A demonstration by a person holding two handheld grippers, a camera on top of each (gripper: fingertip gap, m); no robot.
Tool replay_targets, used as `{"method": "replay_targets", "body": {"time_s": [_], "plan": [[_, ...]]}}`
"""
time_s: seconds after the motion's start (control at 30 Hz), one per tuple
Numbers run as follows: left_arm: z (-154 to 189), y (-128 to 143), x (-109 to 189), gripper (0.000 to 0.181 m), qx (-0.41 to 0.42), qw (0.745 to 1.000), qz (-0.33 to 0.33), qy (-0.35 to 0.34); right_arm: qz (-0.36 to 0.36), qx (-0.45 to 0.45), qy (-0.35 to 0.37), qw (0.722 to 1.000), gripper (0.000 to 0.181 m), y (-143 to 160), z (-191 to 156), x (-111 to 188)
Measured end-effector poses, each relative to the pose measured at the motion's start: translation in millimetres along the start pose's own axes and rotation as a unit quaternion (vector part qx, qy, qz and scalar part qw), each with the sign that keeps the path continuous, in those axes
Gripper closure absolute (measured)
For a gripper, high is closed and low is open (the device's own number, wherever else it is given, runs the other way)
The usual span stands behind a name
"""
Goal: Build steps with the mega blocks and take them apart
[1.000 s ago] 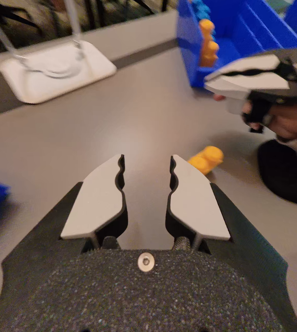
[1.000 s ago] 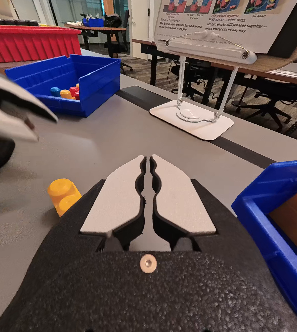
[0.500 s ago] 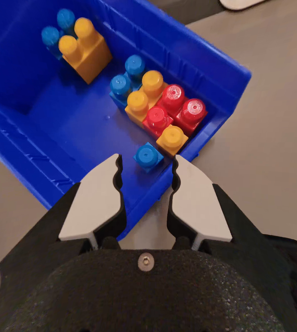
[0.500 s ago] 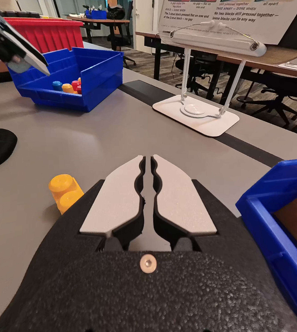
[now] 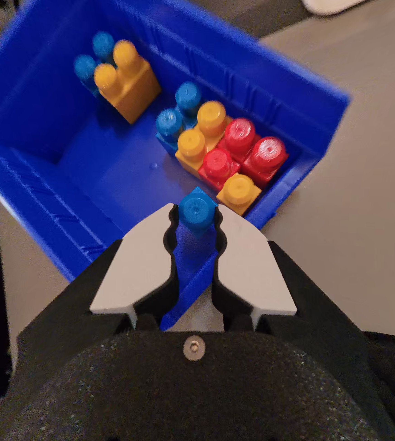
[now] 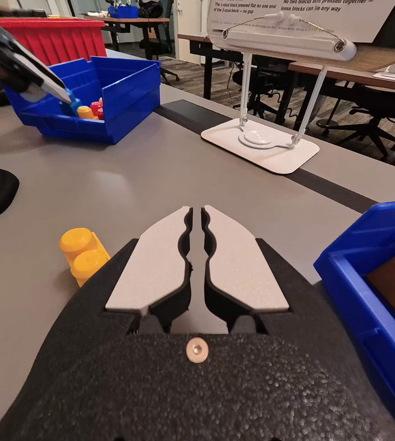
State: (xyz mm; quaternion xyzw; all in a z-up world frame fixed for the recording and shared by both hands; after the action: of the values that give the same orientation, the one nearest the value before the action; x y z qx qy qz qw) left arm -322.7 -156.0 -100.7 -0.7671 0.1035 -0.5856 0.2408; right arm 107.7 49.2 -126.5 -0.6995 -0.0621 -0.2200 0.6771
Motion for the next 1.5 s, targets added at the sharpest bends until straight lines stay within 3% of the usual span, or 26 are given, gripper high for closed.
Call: {"method": "replay_targets", "body": {"time_s": [0.13,0.27,0.47,0.63,0.87,0.97,1.07,1.13,1.37,1.5], "plan": [[29.9,-13.4,52.5,0.152,-0.032,0.997,0.072,0.013,-0.003,-0.001,-0.003,1.000,0.175,1.0,-0.2,-1.4],[91.9,-17.1,80.2,0.152,-0.095,0.988,0.098,0.070,-0.003,0.003,-0.005,1.000,0.175,1.0,-1.6,-1.8],[185.7,-7.7,65.6,0.152,-0.172,0.969,0.069,0.162,0.002,0.001,-0.004,1.000,0.175,0.3,-0.4,0.3],[229.4,3.8,43.2,0.152,-0.189,0.959,0.034,0.210,0.005,0.003,-0.010,1.000,0.174,-0.4,-0.5,1.6],[249.4,11.3,24.8,0.153,-0.177,0.956,0.033,0.230,-0.023,0.044,-0.071,0.996,0.171,-0.7,-16.1,0.0],[252.2,14.0,21.9,0.136,-0.170,0.955,0.041,0.238,-0.067,0.079,-0.124,0.987,0.160,-1.6,-27.9,-1.1],[251.4,18.3,25.8,0.133,-0.154,0.954,0.072,0.246,-0.142,0.126,-0.186,0.964,0.139,-5.3,-40.2,-0.3],[249.3,22.0,30.0,0.133,-0.142,0.953,0.093,0.251,-0.179,0.165,-0.214,0.946,0.134,-9.1,-48.9,0.8],[246.4,40.4,39.7,0.134,-0.112,0.945,0.138,0.275,-0.328,0.314,-0.206,0.867,0.130,-3.0,-80.6,-18.7],[247.8,48.5,46.9,0.134,-0.097,0.931,0.169,0.308,-0.364,0.320,-0.210,0.849,0.147,6.4,-82.7,-30.8]]}}
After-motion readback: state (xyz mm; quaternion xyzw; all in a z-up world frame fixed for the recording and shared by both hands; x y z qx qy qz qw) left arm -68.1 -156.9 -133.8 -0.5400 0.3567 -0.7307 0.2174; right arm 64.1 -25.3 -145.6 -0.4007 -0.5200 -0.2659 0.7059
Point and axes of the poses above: each gripper's, where its closed fingertips meet, x back along the fingers, y out of its underside, z = x × y across the jaws, the point moved 8 cm from there along x, back along the fingers, and after that the axes turned 8 degrees about -z, right-handed, at the moved point
